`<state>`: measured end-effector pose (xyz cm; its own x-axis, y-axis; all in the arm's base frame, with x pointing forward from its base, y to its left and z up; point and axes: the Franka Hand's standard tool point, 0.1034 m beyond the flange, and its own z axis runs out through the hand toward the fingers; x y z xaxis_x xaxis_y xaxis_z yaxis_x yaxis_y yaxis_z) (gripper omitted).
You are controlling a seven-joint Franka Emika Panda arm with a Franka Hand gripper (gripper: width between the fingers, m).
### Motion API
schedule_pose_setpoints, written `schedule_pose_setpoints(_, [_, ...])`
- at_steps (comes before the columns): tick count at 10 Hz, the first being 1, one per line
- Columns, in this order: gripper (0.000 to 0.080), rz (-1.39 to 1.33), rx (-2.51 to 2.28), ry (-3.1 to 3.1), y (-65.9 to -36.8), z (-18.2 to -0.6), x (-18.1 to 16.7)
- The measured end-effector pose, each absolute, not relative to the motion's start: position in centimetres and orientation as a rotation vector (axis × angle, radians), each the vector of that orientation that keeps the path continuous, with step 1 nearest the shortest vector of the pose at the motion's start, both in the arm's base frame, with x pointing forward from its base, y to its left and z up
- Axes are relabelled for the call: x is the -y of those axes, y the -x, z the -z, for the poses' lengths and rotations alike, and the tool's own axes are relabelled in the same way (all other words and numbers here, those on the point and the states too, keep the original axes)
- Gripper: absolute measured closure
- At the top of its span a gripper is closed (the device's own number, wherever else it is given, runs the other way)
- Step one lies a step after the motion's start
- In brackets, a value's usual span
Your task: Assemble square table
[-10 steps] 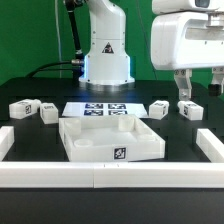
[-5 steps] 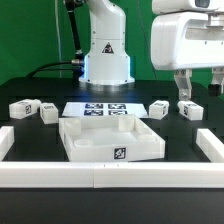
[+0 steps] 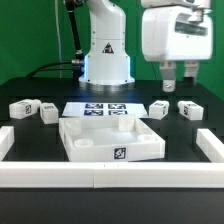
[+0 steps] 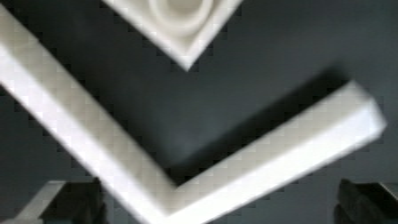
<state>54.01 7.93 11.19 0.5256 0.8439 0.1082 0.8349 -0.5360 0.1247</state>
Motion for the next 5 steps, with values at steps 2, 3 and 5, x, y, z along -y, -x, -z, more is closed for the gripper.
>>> schedule_pose_setpoints(2, [0.0149,-0.200,-1.715,-2.544,-52.28,-10.22,-5.99])
schedule_pose_setpoints(3, [0.0149,-0.207,-1.740,-2.521,-52.69,-10.49,-6.21])
schedule_pose_setpoints(5, [0.0149,-0.194,-1.850,-2.432,-52.61,-10.31,-6.01])
